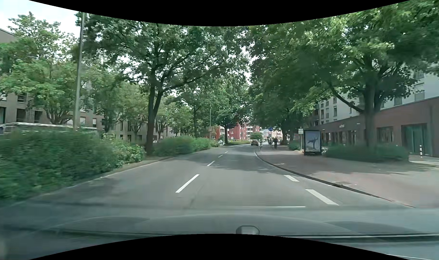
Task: Follow the waypoints while adhering to traffic rules and regulations
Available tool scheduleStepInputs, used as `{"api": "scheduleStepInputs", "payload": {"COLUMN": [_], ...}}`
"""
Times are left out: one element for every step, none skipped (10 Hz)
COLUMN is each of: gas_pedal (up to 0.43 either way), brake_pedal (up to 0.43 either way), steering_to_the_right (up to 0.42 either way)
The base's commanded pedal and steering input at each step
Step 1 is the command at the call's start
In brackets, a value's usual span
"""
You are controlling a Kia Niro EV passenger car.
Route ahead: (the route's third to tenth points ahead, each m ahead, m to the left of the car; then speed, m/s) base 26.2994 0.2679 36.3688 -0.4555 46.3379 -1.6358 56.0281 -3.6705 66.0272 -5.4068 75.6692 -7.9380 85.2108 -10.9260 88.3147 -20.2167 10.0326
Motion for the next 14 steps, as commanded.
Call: {"api": "scheduleStepInputs", "payload": {"gas_pedal": [0.138,0.138,0.138,0.13,0.13,0.13,0.13,0.118,0.118,0.118,0.118,0.118,0.118,0.118], "brake_pedal": [0.018,0.018,0.018,0.018,0.018,0.018,0.018,0.018,0.018,0.018,0.018,0.018,0.018,0.018], "steering_to_the_right": [0.008,0.009,0.009,0.009,0.01,0.01,0.011,0.012,0.012,0.013,0.013,0.014,0.013,0.013]}}
